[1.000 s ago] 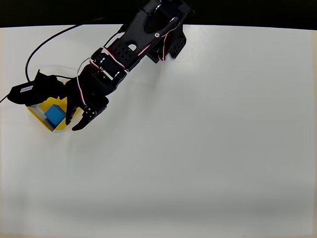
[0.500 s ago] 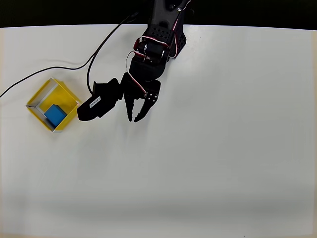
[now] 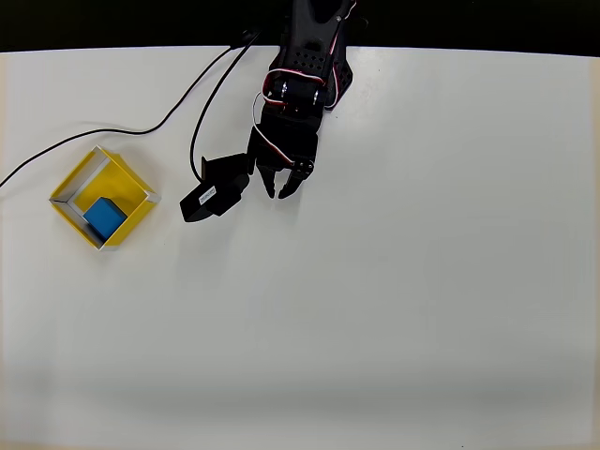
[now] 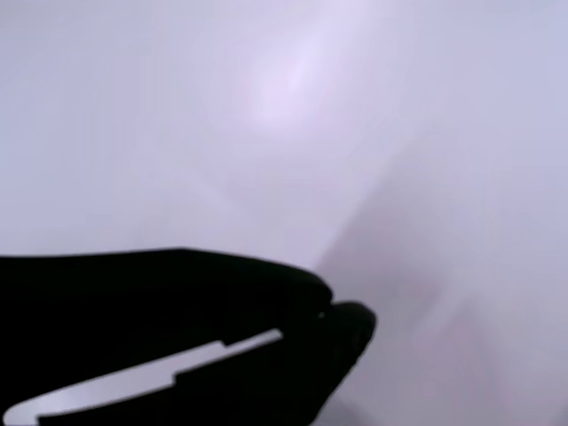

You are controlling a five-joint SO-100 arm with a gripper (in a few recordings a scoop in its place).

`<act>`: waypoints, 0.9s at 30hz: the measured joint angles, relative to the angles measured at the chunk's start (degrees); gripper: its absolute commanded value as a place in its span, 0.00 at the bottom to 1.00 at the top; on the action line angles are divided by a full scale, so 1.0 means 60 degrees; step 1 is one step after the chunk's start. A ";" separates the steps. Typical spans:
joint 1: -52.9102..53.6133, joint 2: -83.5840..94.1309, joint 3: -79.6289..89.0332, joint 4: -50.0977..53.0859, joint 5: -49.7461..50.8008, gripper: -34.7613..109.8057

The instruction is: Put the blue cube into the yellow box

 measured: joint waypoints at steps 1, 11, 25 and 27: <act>0.0000 -0.0015 0.0073 0.0264 -0.0044 0.24; -0.0249 0.0029 0.0234 0.1890 0.0132 0.24; -0.0396 0.0044 0.0234 0.1890 0.0454 0.24; -0.0396 0.0044 0.0234 0.1890 0.0454 0.24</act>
